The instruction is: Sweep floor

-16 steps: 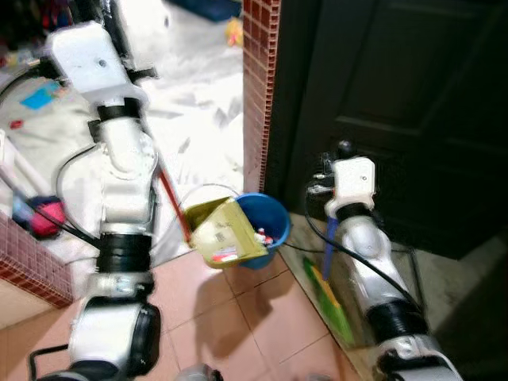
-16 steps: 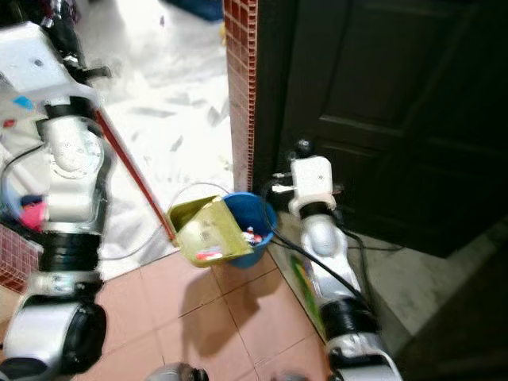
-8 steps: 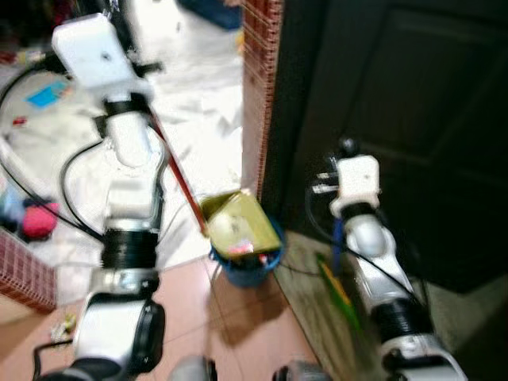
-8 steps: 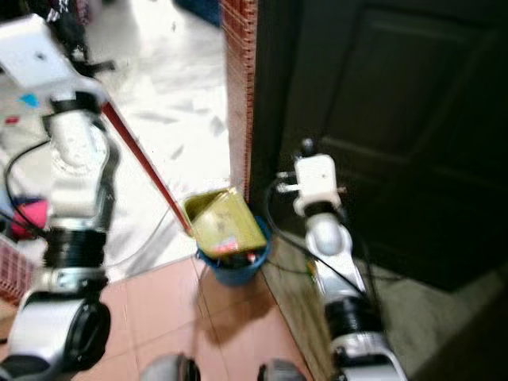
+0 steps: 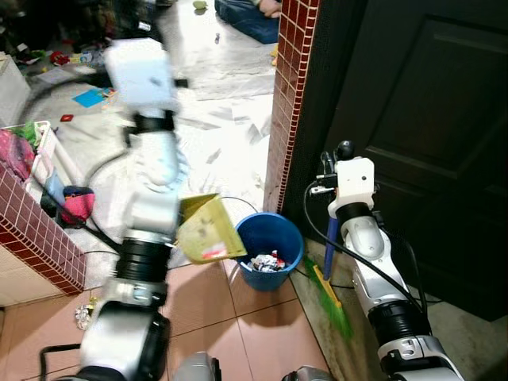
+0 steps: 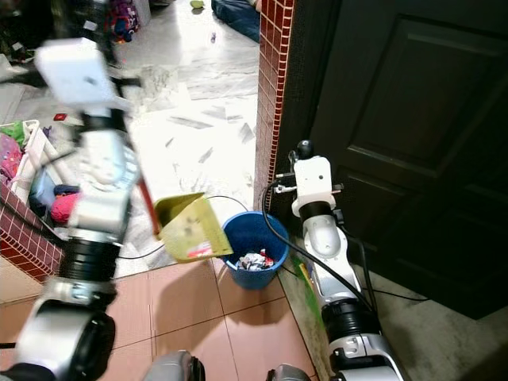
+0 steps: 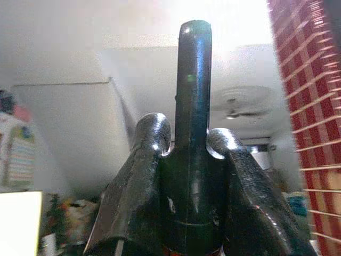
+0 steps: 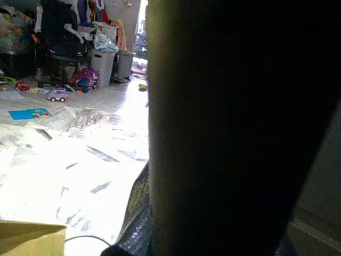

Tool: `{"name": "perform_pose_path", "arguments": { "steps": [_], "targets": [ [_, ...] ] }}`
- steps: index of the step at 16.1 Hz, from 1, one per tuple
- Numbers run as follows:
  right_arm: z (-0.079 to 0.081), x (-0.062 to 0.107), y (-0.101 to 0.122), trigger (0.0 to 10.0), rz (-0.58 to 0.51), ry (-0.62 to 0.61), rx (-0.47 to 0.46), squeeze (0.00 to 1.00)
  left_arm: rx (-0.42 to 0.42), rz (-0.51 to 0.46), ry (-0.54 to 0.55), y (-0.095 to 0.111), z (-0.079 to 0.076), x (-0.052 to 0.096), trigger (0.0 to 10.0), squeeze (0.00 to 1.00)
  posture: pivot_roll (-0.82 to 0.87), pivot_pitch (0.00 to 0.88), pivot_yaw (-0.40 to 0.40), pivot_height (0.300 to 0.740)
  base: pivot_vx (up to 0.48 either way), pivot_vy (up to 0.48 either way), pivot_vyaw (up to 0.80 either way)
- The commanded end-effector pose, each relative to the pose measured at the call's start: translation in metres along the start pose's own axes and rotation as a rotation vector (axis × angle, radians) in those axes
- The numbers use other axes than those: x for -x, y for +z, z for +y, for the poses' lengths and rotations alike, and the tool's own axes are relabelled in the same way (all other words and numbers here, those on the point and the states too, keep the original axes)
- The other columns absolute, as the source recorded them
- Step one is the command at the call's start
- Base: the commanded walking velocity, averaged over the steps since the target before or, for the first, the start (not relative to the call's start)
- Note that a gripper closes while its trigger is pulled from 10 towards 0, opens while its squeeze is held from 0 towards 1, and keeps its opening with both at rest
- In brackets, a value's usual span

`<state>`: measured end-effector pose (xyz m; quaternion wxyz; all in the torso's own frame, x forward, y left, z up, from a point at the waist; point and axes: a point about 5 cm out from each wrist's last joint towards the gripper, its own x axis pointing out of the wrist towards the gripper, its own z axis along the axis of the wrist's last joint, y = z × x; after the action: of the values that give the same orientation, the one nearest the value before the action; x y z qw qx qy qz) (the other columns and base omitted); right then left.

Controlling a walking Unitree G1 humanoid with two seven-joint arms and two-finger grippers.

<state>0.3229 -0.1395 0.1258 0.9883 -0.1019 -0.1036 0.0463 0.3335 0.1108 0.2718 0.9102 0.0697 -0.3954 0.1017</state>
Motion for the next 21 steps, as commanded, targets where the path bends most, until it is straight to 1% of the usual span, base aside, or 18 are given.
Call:
{"name": "perform_pose_path", "arguments": {
  "steps": [1, 4, 6, 8, 10, 11, 13, 14, 15, 16, 17, 18, 19, 20, 21],
  "targets": [
    [-0.003, -0.005, 0.014, 10.0, -0.067, -0.005, 0.019, 0.0, 0.008, -0.086, -0.004, 0.013, -0.005, -0.005, 10.0, 0.0, -0.03, 0.0, 0.032, 0.74, 0.0, 0.0, 0.0],
    [0.0, -0.002, 0.015, 10.0, -0.068, -0.006, 0.016, 0.0, 0.037, -0.104, -0.065, 0.013, -0.024, 0.0, 10.0, 0.0, -0.05, 0.0, 0.046, 0.74, 0.0, 0.0, 0.0],
    [-0.003, 0.005, 0.013, 10.0, -0.06, -0.021, 0.021, 0.0, 0.084, -0.123, -0.167, 0.014, -0.046, 0.012, 10.0, 0.0, -0.07, 0.0, 0.065, 0.74, 0.0, 0.0, 0.0],
    [-0.009, 0.011, 0.009, 10.0, -0.046, -0.048, 0.027, 0.0, 0.138, -0.152, -0.304, 0.019, -0.07, 0.03, 10.0, 0.0, -0.08, 0.0, 0.086, 0.74, 0.0, 0.0, 0.0],
    [-0.009, 0.012, 0.009, 10.0, -0.045, -0.06, 0.026, 0.0, 0.206, -0.152, -0.431, 0.021, -0.088, 0.045, 10.0, 0.0, -0.08, 0.0, 0.102, 0.74, 0.0, 0.0, 0.0],
    [-0.009, 0.012, 0.009, 10.0, -0.046, -0.063, 0.025, 0.0, 0.226, -0.15, -0.472, 0.022, -0.092, 0.049, 10.0, 0.0, -0.08, 0.0, 0.105, 0.74, 0.0, 0.0, 0.0],
    [-0.007, 0.01, 0.01, 10.0, -0.046, -0.067, 0.019, 0.0, 0.307, -0.17, -0.703, 0.028, -0.108, 0.065, 10.0, 0.0, -0.07, 0.0, 0.107, 0.74, 0.0, 0.0, 0.0],
    [-0.007, 0.009, 0.01, 10.0, -0.046, -0.067, 0.018, 0.0, 0.331, -0.172, -0.772, 0.03, -0.112, 0.07, 10.0, 0.0, -0.07, 0.0, 0.106, 0.74, 0.0, 0.0, 0.0],
    [-0.006, 0.009, 0.01, 10.0, -0.047, -0.065, 0.017, 0.0, 0.306, -0.239, -0.873, 0.035, -0.114, 0.077, 10.0, 0.0, -0.07, 0.0, 0.106, 0.74, 0.0, 0.0, 0.0],
    [-0.005, 0.009, 0.01, 10.0, -0.047, -0.062, 0.018, 0.0, 0.306, -0.271, -0.961, 0.037, -0.116, 0.084, 10.0, 0.0, -0.06, 0.0, 0.103, 0.74, 0.0, 0.0, 0.0],
    [-0.005, 0.009, 0.01, 10.0, -0.047, -0.059, 0.019, 0.0, 0.301, -0.288, -1.026, 0.037, -0.117, 0.088, 10.0, 0.0, -0.06, 0.0, 0.1, 0.74, 0.0, 0.0, 0.0],
    [-0.005, 0.008, 0.01, 10.0, -0.048, -0.057, 0.021, 0.0, 0.279, -0.325, -1.045, 0.038, -0.115, 0.089, 10.0, 0.0, -0.06, 0.0, 0.098, 0.74, 0.0, 0.0, 0.0],
    [-0.004, 0.008, 0.01, 10.0, -0.049, -0.056, 0.024, 0.0, 0.285, -0.327, -1.065, 0.038, -0.115, 0.09, 10.0, 0.0, -0.05, 0.0, 0.095, 0.74, 0.0, 0.0, 0.0],
    [-0.004, 0.007, 0.011, 10.0, -0.051, -0.055, 0.025, 0.0, 0.3, -0.313, -1.047, 0.038, -0.113, 0.087, 10.0, 0.0, -0.05, 0.0, 0.093, 0.74, 0.0, 0.0, 0.0],
    [-0.004, 0.006, 0.011, 10.0, -0.051, -0.054, 0.026, 0.0, 0.296, -0.314, -1.015, 0.039, -0.11, 0.08, 10.0, 0.0, -0.06, 0.0, 0.09, 0.74, 0.0, 0.0, 0.0]
  ]
}}
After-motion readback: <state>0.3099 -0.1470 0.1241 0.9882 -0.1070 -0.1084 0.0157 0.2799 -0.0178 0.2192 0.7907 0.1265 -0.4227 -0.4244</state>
